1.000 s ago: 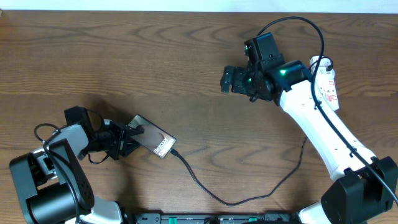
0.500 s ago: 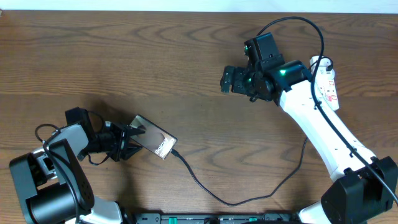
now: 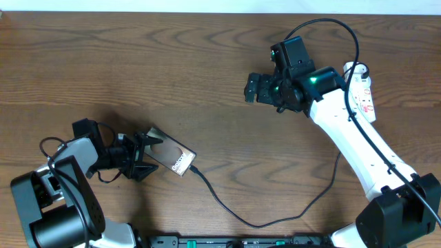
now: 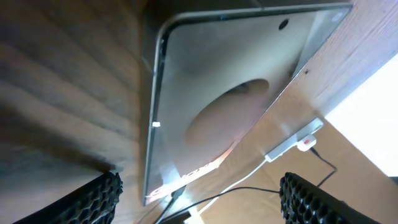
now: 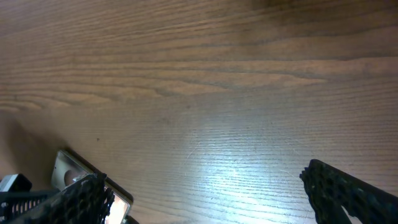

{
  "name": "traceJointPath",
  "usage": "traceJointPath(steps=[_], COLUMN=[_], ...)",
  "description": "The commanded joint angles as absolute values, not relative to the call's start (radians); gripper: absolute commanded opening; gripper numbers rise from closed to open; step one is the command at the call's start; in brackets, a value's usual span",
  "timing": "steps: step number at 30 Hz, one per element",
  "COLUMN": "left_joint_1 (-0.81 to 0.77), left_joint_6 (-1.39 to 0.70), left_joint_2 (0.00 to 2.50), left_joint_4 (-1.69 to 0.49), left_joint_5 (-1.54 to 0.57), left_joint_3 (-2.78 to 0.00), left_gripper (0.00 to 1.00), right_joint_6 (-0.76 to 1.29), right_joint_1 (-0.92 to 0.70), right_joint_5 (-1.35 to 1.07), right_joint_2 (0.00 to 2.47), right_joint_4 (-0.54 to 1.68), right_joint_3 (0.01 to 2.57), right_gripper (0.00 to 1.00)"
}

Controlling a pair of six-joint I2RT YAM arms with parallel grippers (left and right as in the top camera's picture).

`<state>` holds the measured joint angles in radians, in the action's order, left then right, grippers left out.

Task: Plug charger to phone and switch on socket
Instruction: 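Lay the phone flat and open the left gripper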

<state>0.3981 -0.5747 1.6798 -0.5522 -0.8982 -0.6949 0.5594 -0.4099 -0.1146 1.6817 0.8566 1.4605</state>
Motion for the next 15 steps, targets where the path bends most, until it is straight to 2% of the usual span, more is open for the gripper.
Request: traceJointPath(steps=[1,11,15], left_joint_1=[0.4,0.387,0.311], left_joint_6=[-0.509,-0.343,-0.312], left_joint_2=[1.633,1.362,1.32], left_joint_4=[-0.567,-0.722,-0.899], left_joint_5=[-0.746,-0.705,-0.464], left_joint_3=[-0.681,-0.82,-1.028], left_gripper=[0.84,0.85,0.85], right_joint_6=[0.571,0.571,0.571], right_joint_1=[-0.414,-0.414,-0.414], right_joint_5=[-0.103,-0.104,-0.104], right_joint_2=[1.676,1.676,1.676], right_joint_4=[0.857,0.845,0.833], right_joint_3=[1.472,1.472,1.472], right_gripper=[0.99,0.99,0.99])
